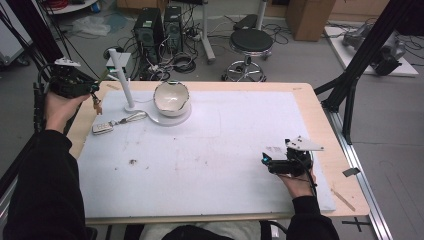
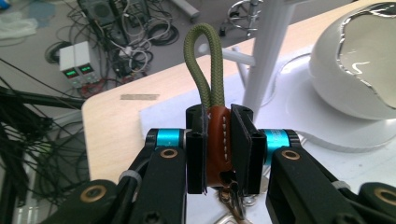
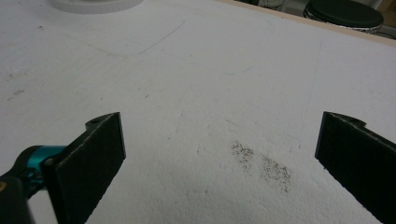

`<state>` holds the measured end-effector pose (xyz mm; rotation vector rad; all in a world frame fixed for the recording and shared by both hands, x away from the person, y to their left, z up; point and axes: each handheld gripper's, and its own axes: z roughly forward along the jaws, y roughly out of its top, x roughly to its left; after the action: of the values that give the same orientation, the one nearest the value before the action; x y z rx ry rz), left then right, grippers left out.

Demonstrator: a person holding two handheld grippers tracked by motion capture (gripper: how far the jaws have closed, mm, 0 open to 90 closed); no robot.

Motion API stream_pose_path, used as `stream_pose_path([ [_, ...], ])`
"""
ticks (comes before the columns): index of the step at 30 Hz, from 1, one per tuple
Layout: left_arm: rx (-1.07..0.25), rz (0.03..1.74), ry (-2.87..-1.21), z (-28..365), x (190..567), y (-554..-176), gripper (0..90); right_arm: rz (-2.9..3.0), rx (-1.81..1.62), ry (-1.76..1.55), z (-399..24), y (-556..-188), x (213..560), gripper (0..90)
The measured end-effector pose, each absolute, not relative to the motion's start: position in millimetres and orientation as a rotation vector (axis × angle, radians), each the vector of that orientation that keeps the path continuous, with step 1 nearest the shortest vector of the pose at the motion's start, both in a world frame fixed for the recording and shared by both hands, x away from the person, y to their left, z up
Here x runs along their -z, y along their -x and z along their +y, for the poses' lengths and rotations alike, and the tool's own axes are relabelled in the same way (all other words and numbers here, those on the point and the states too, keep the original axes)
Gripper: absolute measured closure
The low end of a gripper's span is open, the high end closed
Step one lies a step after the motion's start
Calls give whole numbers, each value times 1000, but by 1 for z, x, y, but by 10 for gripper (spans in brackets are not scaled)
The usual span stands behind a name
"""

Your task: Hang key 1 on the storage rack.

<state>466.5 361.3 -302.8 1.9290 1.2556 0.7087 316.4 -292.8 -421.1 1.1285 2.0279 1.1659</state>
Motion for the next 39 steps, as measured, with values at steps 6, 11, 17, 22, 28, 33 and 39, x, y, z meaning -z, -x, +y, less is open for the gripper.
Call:
stream_pose_path([
  [6, -690, 1256, -1969, 356, 306, -469, 765, 2024, -1161, -1128, -294, -315, 421, 6],
  [11, -686, 1248, -1979, 353, 307, -470, 765, 2025, -1162, -1125, -294, -315, 421, 6],
  [17, -657, 1236, -2012, 342, 313, -474, 765, 2027, -1158, -1121, -295, -315, 421, 6],
  [22, -657, 1239, -2036, 335, 319, -479, 765, 2026, -1159, -1121, -295, -313, 420, 6],
  [28, -680, 1256, -2052, 336, 324, -484, 765, 2025, -1145, -1122, -298, -312, 422, 6],
  [33, -670, 1255, -2020, 335, 335, -488, 764, 2019, -1140, -1133, -300, -309, 422, 6],
  [39, -671, 1276, -2006, 332, 346, -491, 759, 2001, -1156, -1142, -304, -308, 422, 6],
])
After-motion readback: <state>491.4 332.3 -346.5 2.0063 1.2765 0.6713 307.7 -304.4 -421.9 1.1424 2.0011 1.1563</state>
